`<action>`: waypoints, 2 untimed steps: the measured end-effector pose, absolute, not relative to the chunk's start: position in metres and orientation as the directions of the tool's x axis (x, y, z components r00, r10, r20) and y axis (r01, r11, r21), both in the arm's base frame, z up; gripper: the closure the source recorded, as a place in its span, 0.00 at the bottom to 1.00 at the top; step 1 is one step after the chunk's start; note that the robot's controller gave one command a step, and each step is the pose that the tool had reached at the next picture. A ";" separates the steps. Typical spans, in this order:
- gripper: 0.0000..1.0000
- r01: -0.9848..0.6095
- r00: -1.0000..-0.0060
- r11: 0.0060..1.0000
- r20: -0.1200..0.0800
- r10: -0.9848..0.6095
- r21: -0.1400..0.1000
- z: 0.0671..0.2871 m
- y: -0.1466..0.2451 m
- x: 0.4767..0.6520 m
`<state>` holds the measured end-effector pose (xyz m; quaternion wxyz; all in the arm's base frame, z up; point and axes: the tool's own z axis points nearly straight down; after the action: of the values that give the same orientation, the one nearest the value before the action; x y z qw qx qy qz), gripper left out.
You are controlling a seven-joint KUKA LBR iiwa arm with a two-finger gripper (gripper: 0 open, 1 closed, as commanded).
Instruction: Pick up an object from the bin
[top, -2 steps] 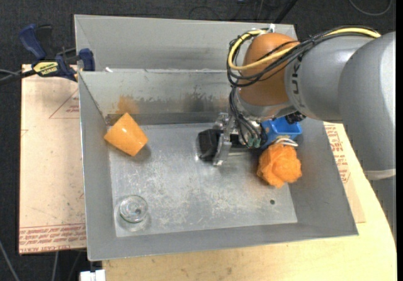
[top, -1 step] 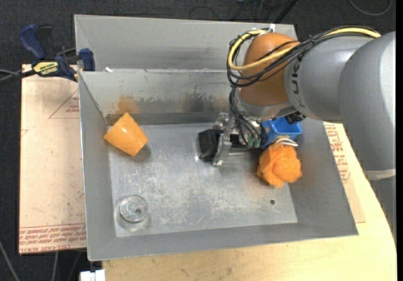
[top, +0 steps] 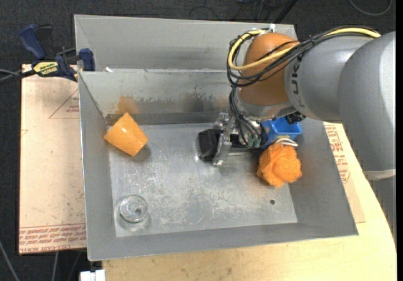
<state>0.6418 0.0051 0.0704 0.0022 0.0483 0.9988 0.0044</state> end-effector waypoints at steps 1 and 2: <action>1.00 0.097 -0.995 0.995 -0.004 0.097 0.009 0.070 0.005 0.642; 1.00 0.097 -0.995 0.995 -0.004 0.097 0.009 0.070 0.005 0.642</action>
Offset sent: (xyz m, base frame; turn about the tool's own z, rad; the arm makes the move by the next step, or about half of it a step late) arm 0.0000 0.0000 0.0000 0.0000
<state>0.6418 0.0050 0.0704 0.0022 0.0484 0.9988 0.0045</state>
